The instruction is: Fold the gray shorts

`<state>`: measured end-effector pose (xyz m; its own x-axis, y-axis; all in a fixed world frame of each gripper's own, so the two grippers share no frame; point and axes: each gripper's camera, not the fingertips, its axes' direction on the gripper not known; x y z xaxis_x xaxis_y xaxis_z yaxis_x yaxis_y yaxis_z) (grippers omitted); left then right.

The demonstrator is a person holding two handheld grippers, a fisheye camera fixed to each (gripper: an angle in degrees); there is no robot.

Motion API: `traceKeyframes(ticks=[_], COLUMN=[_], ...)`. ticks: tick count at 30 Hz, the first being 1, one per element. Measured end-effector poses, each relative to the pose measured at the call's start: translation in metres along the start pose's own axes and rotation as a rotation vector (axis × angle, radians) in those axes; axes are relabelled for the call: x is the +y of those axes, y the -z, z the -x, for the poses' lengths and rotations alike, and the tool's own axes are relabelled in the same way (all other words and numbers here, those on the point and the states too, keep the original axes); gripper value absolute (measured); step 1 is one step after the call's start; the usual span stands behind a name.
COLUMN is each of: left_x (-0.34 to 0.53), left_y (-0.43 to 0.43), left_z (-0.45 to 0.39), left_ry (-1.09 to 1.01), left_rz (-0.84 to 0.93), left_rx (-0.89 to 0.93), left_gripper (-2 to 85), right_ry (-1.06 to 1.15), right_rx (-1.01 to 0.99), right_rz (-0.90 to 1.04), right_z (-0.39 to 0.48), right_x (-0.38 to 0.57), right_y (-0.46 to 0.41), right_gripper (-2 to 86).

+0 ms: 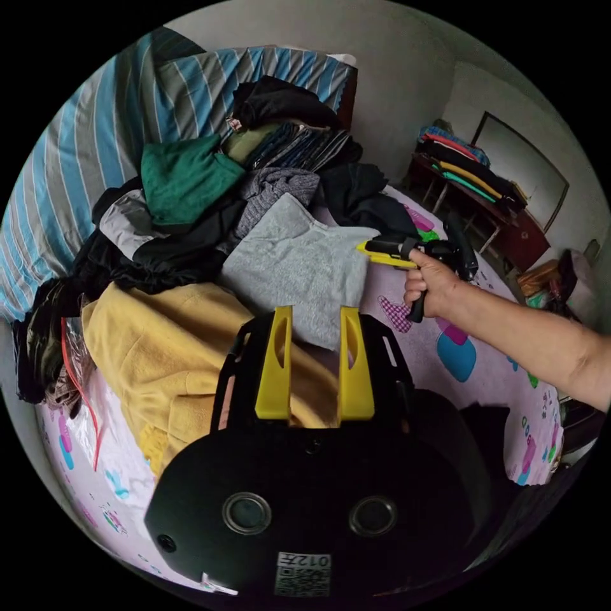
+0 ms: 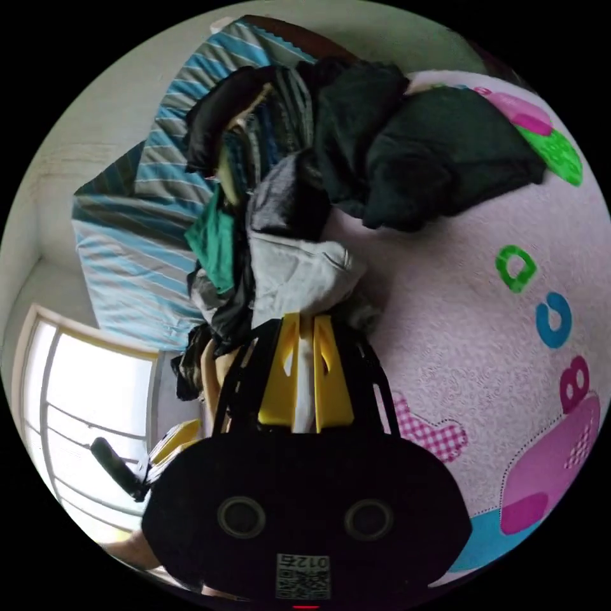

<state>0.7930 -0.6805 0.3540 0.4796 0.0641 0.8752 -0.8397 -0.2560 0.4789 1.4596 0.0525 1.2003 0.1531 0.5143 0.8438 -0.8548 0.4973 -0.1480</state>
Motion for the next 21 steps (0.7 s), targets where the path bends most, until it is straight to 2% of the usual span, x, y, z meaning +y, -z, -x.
traceKeyframes(ticks=[6,8,11,14,21], left_x=[-0.010,-0.011,-0.005,0.014,0.096], left_y=[-0.010,-0.009,0.005,0.030,0.153], left_z=[-0.021,-0.022,-0.016,-0.004,0.027], left_ry=[-0.035,-0.001,0.047,0.106,0.175], left_rz=[0.015,0.009,-0.030,-0.078,-0.242], left_rx=[-0.083,-0.087,-0.072,-0.176,-0.207], left_gripper=[14.7,14.4,12.3,9.0,5.7], right_ry=[0.331,0.493,0.623,0.720,0.932], right_rx=[-0.240,-0.288,-0.361,-0.408,-0.621], right_rz=[0.151,0.223,0.308,0.338,0.328], right_z=[0.103,0.153,0.202,0.241,0.337], right_x=[0.010,0.031,0.060,0.093,0.181], right_y=[0.019,0.025,0.026,0.029,0.042], right_gripper=[0.6,0.5,0.3,0.2,-0.3])
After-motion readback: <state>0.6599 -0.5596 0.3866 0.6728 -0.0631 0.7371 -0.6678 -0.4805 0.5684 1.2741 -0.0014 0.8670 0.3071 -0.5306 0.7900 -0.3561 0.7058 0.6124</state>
